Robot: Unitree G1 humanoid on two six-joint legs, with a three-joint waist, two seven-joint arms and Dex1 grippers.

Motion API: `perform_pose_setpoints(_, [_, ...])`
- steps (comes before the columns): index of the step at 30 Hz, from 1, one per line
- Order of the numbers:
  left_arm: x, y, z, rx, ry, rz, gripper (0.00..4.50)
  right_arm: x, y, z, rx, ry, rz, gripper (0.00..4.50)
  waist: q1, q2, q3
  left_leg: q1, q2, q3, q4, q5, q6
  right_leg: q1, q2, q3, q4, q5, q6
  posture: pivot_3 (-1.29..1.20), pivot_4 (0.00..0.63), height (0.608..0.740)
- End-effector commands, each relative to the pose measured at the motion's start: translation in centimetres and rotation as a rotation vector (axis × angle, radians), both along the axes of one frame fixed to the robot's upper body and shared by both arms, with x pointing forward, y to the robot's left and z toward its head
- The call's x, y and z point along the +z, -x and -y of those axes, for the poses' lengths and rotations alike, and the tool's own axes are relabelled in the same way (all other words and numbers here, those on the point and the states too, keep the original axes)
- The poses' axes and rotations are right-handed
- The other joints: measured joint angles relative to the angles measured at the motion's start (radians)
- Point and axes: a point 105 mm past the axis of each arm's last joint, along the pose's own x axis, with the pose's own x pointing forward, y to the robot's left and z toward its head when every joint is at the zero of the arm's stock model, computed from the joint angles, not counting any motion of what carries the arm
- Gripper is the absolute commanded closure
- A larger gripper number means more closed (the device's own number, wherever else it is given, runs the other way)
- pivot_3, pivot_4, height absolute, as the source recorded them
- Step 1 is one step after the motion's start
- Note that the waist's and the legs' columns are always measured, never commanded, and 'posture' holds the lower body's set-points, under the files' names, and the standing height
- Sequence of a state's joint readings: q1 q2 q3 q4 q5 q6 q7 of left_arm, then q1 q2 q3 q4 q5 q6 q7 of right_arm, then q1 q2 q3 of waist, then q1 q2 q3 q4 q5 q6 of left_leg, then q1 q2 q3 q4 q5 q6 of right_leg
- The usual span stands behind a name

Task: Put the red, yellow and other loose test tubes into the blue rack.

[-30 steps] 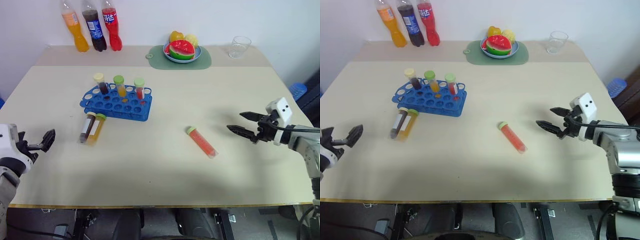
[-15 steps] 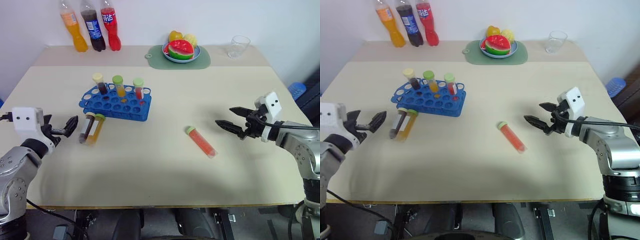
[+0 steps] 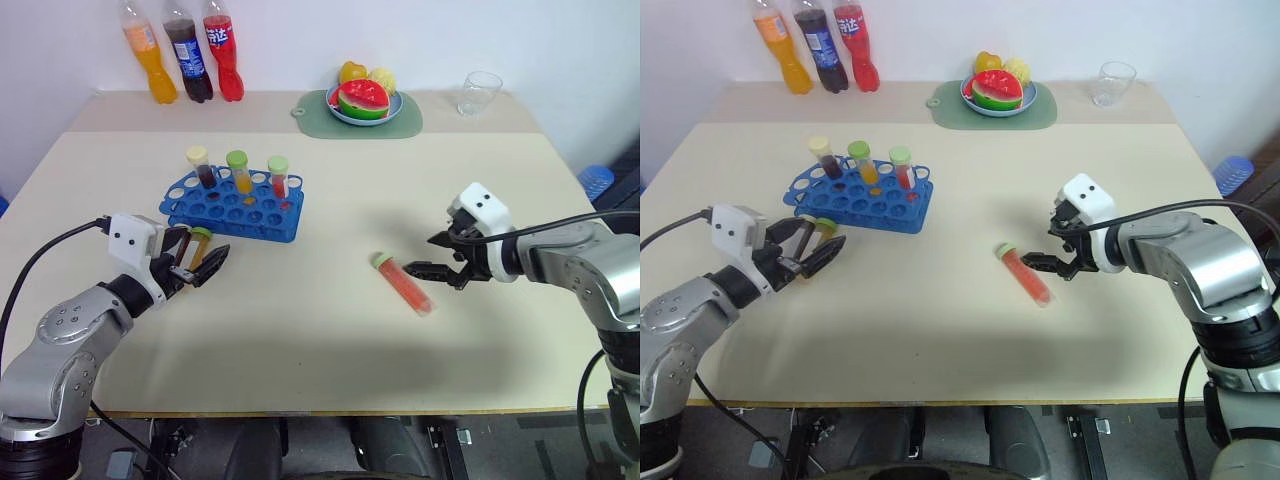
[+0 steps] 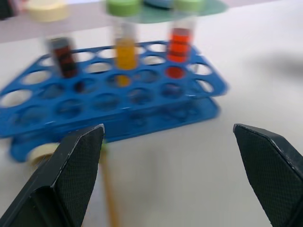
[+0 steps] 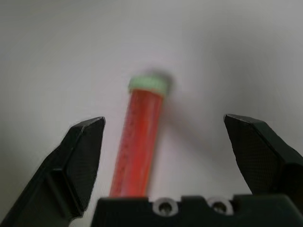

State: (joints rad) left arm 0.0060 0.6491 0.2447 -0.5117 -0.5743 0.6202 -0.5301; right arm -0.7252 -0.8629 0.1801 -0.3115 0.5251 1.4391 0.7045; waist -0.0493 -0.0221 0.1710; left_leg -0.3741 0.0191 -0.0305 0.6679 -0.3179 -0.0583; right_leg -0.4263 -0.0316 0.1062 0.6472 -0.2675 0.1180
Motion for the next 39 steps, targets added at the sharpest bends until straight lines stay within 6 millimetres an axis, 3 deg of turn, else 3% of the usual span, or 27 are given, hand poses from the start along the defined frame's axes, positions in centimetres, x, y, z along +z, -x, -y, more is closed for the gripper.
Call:
perform_pose_setpoints(1, [-0.7, 1.7, 3.4, -0.202, -0.069, 0.021, 0.0, 0.1, 0.3, -1.2, -0.007, 0.057, -0.103, 0.07, 0.004, 0.0, 0.0, 0.0, 0.0, -0.001, 0.0, 0.0, 0.0, 0.0, 0.0, 0.0, 0.0, 0.0, 0.0, 0.0, 0.15, 0.734])
perform_pose_setpoints(7, [-2.2, 3.2, 5.5, -0.322, -0.104, 0.03, 0.0, -1.3, -0.4, -2.1, -0.015, 0.106, -0.222, 0.07, 0.009, 0.0, 0.0, -0.003, 0.0, -0.002, -0.001, 0.0, 0.0, -0.001, 0.0, -0.002, -0.002, 0.0, -0.001, 0.0, 0.15, 0.734])
perform_pose_setpoints(14, [-2.1, 5.4, 8.0, -0.43, -0.067, 0.065, 0.0, -2.7, -2.0, -1.7, -0.12, 0.205, -0.2, 0.07, 0.004, 0.0, 0.0, -0.002, 0.001, -0.001, 0.0, -0.001, 0.001, -0.001, 0.0, -0.002, -0.001, 0.0, -0.001, 0.0, 0.15, 0.734])
perform_pose_setpoints(17, [-2.0, 6.6, 8.7, -0.488, -0.049, 0.061, 0.0, -2.7, -2.0, -2.0, -0.116, 0.197, -0.205, 0.92, 0.004, 0.0, 0.0, -0.002, 0.001, -0.001, 0.0, -0.001, 0.001, -0.001, 0.0, -0.002, -0.001, 0.0, -0.001, 0.0, 0.15, 0.734])
perform_pose_setpoints(22, [-2.1, 7.4, 9.1, -0.542, -0.048, 0.032, 0.0, -2.5, -2.1, -2.6, -0.107, 0.172, -0.22, 3.41, 0.004, 0.0, 0.0, -0.002, 0.001, -0.001, 0.0, -0.001, 0.001, -0.001, 0.0, -0.002, -0.001, 0.0, -0.001, 0.0, 0.15, 0.734])
perform_pose_setpoints(23, [-2.1, 7.4, 9.0, -0.542, -0.051, 0.03, 0.0, -2.4, -2.1, -2.7, -0.105, 0.167, -0.226, 3.72, 0.004, 0.0, 0.0, -0.002, 0.001, -0.001, 0.0, -0.001, 0.001, -0.001, 0.0, -0.002, -0.001, 0.0, -0.001, 0.0, 0.15, 0.734])
perform_pose_setpoints(26, [-2.1, 7.3, 9.0, -0.542, -0.053, 0.029, 0.0, -2.4, -2.1, -2.8, -0.107, 0.162, -0.234, 3.76, 0.004, 0.0, 0.0, -0.002, 0.001, -0.001, 0.0, -0.001, 0.001, -0.001, 0.0, -0.002, -0.001, 0.0, -0.001, 0.0, 0.15, 0.734])
perform_pose_setpoints(29, [-2.4, 6.1, 7.8, -0.449, -0.059, 0.034, 0.0, -0.2, -1.7, -5.6, 0.015, 0.006, -0.139, 3.76, 0.003, 0.0, 0.0, -0.002, 0.001, -0.001, -0.001, -0.001, 0.002, -0.001, 0.001, -0.002, -0.002, 0.0, -0.001, 0.0, 0.15, 0.734])
perform_pose_setpoints(31, [-2.2, 5.0, 6.8, -0.357, -0.025, 0.047, 0.0, 2.0, -2.0, -7.4, 0.138, -0.08, 0.064, 3.76, 0.003, 0.0, 0.0, -0.002, 0.002, -0.001, -0.001, -0.001, 0.002, -0.001, 0.001, -0.002, -0.002, 0.0, -0.001, 0.0, 0.15, 0.734])
perform_pose_setpoints(33, [-1.9, 3.4, 4.5, -0.184, 0.023, 0.08, 0.0, 5.8, -1.8, -10.1, 0.321, -0.254, 0.391, 3.76, 0.004, 0.0, 0.0, -0.002, 0.003, -0.001, -0.001, -0.001, 0.002, -0.001, 0.002, -0.002, -0.002, 0.0, -0.001, 0.0, 0.15, 0.734])
perform_pose_setpoints(35, [-1.8, 1.7, 1.5, 0.019, 0.034, 0.123, 0.0, 8.5, -0.7, -11.9, 0.426, -0.488, 0.557, 3.76, 0.002, 0.0, 0.0, -0.002, 0.004, -0.001, -0.001, -0.001, 0.002, -0.001, 0.003, -0.002, -0.002, -0.001, 0.0, 0.0, 0.15, 0.734])
perform_pose_setpoints(37, [-1.6, 0.6, -0.7, 0.169, 0.032, 0.182, 0.0, 9.5, -0.8, -12.6, 0.404, -0.69, 0.592, 3.76, 0.001, 0.0, 0.0, -0.002, 0.005, -0.001, 0.0, -0.001, 0.002, -0.001, 0.004, -0.002, -0.001, 0.0, 0.0, 0.0, 0.15, 0.734])
perform_pose_setpoints(39, [-1.3, -0.1, -2.3, 0.273, 0.042, 0.218, 0.0, 9.4, -1.5, -13.4, 0.365, -0.731, 0.679, 3.76, 0.003, 0.0, 0.0, -0.001, 0.005, -0.001, 0.0, -0.001, 0.002, -0.001, 0.004, -0.002, 0.0, 0.0, 0.0, 0.0, 0.15, 0.734])
